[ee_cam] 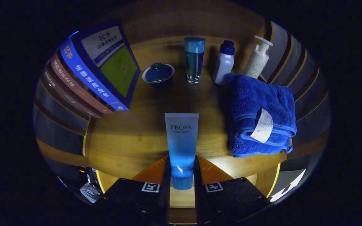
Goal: Pull open the drawer, take out the items inside it, and place them on the countertop above the cabinet.
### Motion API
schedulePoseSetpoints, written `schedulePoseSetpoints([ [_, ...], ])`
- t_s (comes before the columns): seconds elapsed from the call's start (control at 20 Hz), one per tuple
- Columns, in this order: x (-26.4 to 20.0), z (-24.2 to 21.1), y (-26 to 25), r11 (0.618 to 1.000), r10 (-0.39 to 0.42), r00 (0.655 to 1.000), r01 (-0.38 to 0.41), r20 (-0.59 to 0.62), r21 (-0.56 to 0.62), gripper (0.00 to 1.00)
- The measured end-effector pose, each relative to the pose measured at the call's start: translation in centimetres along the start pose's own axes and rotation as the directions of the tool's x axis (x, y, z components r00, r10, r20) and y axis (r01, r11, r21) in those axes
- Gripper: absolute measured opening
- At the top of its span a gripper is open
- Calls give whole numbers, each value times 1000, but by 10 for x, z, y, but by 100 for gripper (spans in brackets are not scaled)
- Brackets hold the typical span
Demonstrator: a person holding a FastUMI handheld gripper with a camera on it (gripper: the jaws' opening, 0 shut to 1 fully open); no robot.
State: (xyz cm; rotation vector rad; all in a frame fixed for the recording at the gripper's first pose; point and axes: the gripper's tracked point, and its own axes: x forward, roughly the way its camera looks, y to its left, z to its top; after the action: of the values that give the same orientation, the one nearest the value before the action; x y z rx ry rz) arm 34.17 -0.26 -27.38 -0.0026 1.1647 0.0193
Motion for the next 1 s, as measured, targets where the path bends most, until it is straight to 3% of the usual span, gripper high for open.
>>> schedulePoseSetpoints([
  [0.4, 17, -8, 2, 1000, 6, 999, -7, -48, -15, 42],
  [0.55, 13, -7, 4, 1000, 7, 999, -8, -33, -15, 48],
  [0.6, 11, -5, 4, 1000, 6, 1000, -6, -22, -13, 52],
  [0.8, -8, -10, 12, 999, 47, 999, -47, 18, -2, 100],
  [1.0, -51, -27, 34, 986, 161, 979, -164, 123, 11, 100],
])
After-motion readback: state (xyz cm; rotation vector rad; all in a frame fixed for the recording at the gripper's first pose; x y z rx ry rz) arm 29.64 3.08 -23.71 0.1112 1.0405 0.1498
